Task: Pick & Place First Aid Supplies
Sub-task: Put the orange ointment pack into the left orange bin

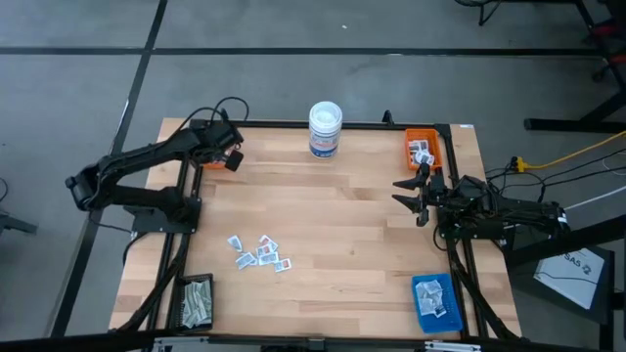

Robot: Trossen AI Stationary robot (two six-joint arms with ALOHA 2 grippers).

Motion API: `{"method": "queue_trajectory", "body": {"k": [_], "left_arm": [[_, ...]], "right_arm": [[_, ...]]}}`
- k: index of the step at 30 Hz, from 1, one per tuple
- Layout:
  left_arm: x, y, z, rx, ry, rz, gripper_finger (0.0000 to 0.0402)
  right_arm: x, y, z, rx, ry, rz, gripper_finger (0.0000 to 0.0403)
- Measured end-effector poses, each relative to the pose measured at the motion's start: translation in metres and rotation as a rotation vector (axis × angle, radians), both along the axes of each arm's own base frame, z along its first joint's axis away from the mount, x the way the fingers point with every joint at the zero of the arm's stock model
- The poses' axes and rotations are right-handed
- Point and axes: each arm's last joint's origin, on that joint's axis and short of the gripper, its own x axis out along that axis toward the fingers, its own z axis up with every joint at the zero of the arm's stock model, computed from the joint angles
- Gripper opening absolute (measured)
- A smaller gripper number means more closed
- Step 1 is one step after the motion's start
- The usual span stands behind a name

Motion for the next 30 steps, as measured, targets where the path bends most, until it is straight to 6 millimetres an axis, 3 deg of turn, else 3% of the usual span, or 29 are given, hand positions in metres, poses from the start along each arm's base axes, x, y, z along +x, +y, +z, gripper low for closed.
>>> {"method": "queue_trajectory", "body": {"k": [17, 30], "left_arm": [[-0.0038, 0.0086, 0.0022, 0.072, 0.039, 0.030, 0.0014], [-0.0041, 0.0088, 0.0025, 0.082, 0.060, 0.022, 0.0102]], "right_arm": [[0.0000, 0.0000, 0.0000, 0.000, 0.000, 0.000, 0.0191], [0.0000, 0.0000, 0.0000, 0.000, 0.000, 0.000, 0.0191]]}}
